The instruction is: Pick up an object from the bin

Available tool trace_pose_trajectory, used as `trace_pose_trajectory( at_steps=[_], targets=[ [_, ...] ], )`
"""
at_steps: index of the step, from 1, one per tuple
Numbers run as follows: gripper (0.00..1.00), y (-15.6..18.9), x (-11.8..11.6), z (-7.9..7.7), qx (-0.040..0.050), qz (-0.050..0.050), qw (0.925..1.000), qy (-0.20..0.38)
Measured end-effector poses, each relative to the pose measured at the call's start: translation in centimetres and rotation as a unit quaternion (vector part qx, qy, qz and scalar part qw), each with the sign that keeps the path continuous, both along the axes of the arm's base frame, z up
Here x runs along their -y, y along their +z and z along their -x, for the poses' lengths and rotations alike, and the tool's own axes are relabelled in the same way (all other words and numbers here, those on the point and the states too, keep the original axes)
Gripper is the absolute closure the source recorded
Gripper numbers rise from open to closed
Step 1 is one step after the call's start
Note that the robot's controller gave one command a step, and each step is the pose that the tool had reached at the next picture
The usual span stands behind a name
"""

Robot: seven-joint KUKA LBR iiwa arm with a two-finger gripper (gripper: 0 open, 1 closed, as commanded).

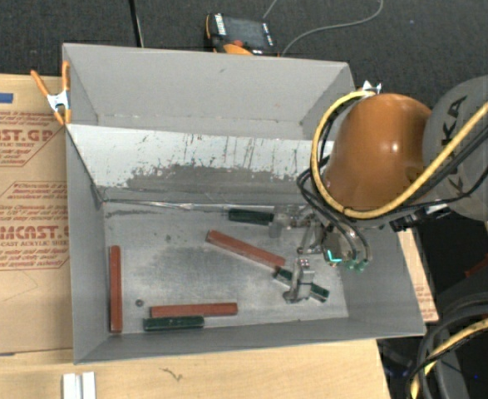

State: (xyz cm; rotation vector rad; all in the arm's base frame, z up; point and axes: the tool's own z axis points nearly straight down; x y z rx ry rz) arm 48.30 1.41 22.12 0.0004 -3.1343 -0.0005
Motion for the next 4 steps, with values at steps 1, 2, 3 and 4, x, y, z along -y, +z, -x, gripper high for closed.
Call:
trace_pose_trajectory(
  at_steps=[1,2,3,4],
  targets=[
    [0.00,-8.2,0.1,-5.8,0.0025,0.000,0.9989,-0.047],
    [0.00,-15.5,-0.2,-6.4,0.0014,0.000,0.9926,-0.121],
    [1.00,-15.1,-0.2,-6.6,0.0041,0.000,0.9927,-0.121],
    [1.00,-0.3,0.9,-10.5,0.0081,0.000,0.9967,0.080]
  ],
)
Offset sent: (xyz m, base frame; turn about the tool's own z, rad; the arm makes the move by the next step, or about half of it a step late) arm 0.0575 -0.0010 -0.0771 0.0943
